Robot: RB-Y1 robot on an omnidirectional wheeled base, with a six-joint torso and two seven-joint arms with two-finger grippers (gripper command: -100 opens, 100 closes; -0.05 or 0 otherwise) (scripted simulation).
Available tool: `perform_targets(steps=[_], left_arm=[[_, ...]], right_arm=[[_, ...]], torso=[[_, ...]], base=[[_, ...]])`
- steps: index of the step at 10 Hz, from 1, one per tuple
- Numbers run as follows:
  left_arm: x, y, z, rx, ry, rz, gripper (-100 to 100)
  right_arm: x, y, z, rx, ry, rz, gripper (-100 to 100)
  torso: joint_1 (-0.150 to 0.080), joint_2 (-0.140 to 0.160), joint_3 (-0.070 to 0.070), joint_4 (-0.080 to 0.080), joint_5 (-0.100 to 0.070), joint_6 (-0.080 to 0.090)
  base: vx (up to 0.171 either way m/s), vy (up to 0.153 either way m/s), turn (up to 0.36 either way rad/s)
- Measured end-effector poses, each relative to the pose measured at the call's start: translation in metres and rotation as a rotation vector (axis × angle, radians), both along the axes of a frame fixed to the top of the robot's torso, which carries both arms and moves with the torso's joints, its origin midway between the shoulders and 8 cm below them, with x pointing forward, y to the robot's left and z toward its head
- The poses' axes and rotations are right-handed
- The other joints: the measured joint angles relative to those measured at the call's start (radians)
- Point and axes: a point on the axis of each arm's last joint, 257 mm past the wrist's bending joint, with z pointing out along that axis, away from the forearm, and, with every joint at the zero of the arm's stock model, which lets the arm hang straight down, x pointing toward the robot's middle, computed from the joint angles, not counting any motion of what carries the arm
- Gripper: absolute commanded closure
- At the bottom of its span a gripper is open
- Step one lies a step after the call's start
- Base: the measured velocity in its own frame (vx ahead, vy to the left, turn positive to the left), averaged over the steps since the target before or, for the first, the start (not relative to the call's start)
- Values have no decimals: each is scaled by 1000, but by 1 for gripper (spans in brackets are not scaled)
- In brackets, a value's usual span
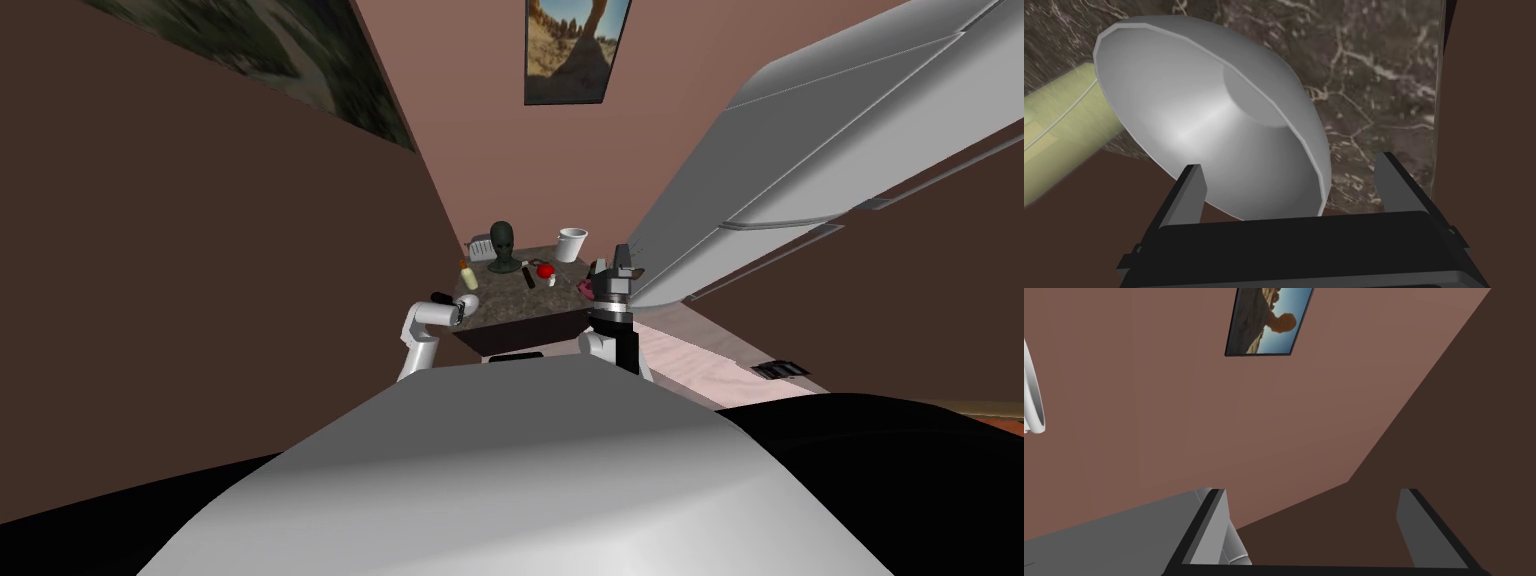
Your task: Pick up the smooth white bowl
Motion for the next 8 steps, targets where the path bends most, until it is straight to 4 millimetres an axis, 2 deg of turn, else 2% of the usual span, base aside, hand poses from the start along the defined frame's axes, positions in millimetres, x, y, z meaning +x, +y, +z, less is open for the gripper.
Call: perform_targets(steps=[4,5,6,8], left_arm=[[0,0,1,-1,-2,1,100],[0,0,0,-1,-1,1,0],[0,0,0,-1,-1,2,100],[-5,-5,5,0,0,-5,100]], right_arm=[[0,0,0,0,0,0,0],[0,0,0,0,0,0,0],[0,0,0,0,0,0,0],[0,0,0,0,0,0,0]], torso=[[0,-1,-1,-1,0,0],[0,-1,-1,-1,0,1],[0,-1,-1,-1,0,1],[0,-2,-1,0,0,1]], base=[[-1,0,3],[0,0,0],[14,8,42],[23,11,30]])
